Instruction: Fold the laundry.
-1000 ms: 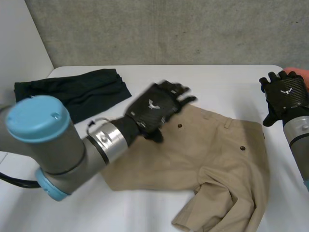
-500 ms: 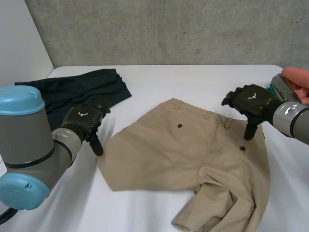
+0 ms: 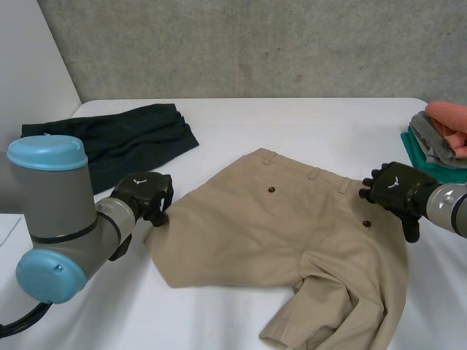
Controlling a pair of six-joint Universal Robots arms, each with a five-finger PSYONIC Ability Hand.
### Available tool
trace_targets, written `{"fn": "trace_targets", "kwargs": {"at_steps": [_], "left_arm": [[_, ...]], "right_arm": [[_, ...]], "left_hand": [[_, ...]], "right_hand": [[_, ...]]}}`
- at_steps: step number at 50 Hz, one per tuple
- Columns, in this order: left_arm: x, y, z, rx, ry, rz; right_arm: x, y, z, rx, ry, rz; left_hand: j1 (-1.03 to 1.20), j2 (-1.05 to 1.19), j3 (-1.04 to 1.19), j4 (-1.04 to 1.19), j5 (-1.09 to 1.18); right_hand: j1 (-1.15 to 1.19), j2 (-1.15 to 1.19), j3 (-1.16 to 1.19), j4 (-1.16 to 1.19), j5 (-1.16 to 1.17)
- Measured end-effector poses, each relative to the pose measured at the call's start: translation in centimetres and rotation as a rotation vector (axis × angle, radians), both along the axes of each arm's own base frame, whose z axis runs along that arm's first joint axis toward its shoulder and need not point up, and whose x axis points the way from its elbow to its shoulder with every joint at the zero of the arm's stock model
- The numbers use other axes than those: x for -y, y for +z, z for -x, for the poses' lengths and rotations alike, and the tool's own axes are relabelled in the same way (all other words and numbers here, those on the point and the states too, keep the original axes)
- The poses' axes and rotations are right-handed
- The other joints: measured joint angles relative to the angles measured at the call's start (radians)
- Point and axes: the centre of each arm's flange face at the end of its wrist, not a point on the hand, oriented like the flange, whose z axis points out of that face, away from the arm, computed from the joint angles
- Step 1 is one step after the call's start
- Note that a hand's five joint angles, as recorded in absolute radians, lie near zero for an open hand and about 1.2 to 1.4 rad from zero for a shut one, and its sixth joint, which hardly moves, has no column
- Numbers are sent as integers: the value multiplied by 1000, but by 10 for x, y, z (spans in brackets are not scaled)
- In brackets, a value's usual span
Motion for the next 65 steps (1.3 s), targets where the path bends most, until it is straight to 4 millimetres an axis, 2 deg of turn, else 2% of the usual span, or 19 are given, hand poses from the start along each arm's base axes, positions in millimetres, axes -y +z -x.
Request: {"fn": "trace_targets", "kwargs": {"at_steps": [7,14,17,18,19,23,29,30,33,36,39,40,42,48,50,53,57,58,65], "left_arm": [[12,1,4,-1,3,24],[24,13,6,-16,9,70],[26,15,7,-17,8,77],[26,16,7,-17,8,79],[26,17,7,-17,9,82],[29,21,8,-22,11,97],[41,39,10,-47,22,161],[41,39,10,-47,22,161],[50,54,11,-68,29,212],[55,64,11,-80,33,244],[57,69,12,-87,33,259],[59,76,12,-96,33,281],[61,80,13,-102,32,294],[59,89,18,-108,16,322],[59,90,19,-107,14,324],[48,96,25,-94,-15,343],[36,102,30,-79,-44,363],[31,105,32,-70,-59,375],[6,118,41,-27,-122,428]], "right_arm": [[-11,-14,12,-3,-36,-109],[-29,-25,21,9,-67,-225],[-35,-26,23,28,-74,-258],[-39,-26,22,39,-75,-276],[-44,-26,22,49,-74,-294],[-66,-25,17,94,-57,-393],[-117,-12,0,198,25,-611],[-117,-12,0,198,25,-611],[-146,3,-17,287,112,-726],[-155,15,-25,345,152,-756],[-156,18,-26,355,156,-756],[-154,30,-30,400,167,-734],[-149,38,-31,421,165,-700],[-118,55,-20,367,76,-552],[-115,56,-18,358,64,-540],[-92,68,-5,291,-23,-429],[-83,76,-1,274,-55,-371],[-73,87,1,279,-85,-312],[-43,114,-9,366,-131,-158]], "left_hand": [[0,20,21,19,2],[0,21,21,19,2],[0,22,21,19,2],[0,22,21,19,2],[0,22,21,19,2],[0,22,21,21,2],[0,23,24,23,2],[0,23,24,23,2],[0,23,24,23,2],[0,23,24,23,2],[0,23,24,23,2],[0,23,24,23,2],[0,23,24,23,2],[0,23,24,23,2],[0,23,24,23,2],[0,23,24,23,2],[0,23,25,23,2],[0,23,25,23,2],[0,23,26,23,2]], "right_hand": [[0,0,2,0,0],[8,9,19,6,6],[14,85,92,52,59],[57,227,241,208,199],[61,244,260,223,212],[118,310,357,384,360],[156,347,367,406,383],[156,347,367,406,383],[259,406,405,404,384],[268,387,390,403,368],[268,387,390,403,368],[260,338,332,374,329],[244,315,308,361,312],[180,216,198,252,207],[180,216,198,252,207],[81,111,80,137,92],[40,60,28,97,41],[11,23,0,62,13],[2,4,-2,1,4]]}}
